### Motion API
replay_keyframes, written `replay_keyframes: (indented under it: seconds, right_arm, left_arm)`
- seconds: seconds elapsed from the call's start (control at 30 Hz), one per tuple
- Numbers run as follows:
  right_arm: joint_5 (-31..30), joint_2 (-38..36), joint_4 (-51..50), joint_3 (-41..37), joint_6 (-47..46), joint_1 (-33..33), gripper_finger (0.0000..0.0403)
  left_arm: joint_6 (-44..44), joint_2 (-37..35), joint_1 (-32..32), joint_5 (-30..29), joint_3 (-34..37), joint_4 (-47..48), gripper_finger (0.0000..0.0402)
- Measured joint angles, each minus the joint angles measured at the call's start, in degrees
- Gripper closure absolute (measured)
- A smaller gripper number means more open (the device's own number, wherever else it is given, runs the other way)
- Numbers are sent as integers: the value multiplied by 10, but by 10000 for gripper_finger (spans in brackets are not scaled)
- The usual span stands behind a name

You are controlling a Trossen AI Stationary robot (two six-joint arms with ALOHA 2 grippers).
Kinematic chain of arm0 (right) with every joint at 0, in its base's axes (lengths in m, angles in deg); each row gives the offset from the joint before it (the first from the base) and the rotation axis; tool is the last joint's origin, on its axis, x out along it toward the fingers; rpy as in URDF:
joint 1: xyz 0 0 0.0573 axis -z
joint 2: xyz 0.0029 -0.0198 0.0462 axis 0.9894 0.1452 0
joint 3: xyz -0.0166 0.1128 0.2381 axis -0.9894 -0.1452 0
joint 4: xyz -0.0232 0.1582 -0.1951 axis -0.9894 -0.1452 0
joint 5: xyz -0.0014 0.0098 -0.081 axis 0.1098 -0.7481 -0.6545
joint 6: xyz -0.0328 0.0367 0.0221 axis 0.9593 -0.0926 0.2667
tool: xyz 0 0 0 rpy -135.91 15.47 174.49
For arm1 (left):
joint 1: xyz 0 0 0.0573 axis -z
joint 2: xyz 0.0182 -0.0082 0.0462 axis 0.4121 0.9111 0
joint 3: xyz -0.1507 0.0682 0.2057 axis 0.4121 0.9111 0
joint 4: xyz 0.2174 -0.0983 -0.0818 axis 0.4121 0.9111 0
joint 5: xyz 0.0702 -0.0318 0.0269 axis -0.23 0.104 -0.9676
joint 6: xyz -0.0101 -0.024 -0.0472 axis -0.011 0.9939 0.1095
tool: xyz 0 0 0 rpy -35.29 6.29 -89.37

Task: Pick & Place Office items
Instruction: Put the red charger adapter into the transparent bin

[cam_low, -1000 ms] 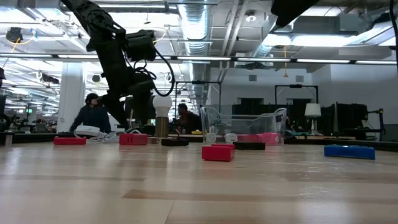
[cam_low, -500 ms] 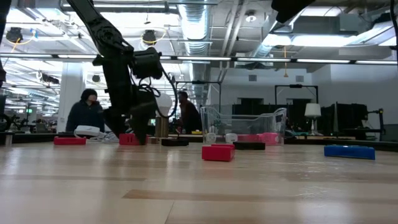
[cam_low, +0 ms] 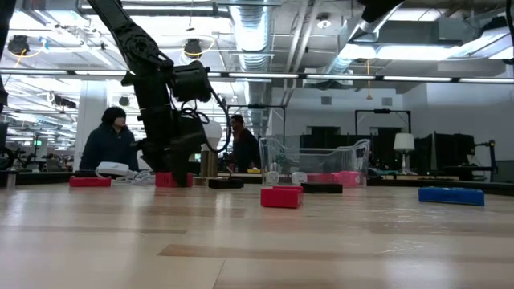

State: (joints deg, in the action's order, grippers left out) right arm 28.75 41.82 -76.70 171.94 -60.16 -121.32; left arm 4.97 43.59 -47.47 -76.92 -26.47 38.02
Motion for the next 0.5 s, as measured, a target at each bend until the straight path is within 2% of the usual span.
replay_keyframes:
  seconds: [0.23,0.5]
  right_arm:
    - [-26,0,-15,0,-50,-37,214]
    - [-81,0,-60,0,-162,-100,225]
  left_arm:
    - [-17,-27,47,20,3,18,198]
    - [-14,-154,171,21,2,62,198]
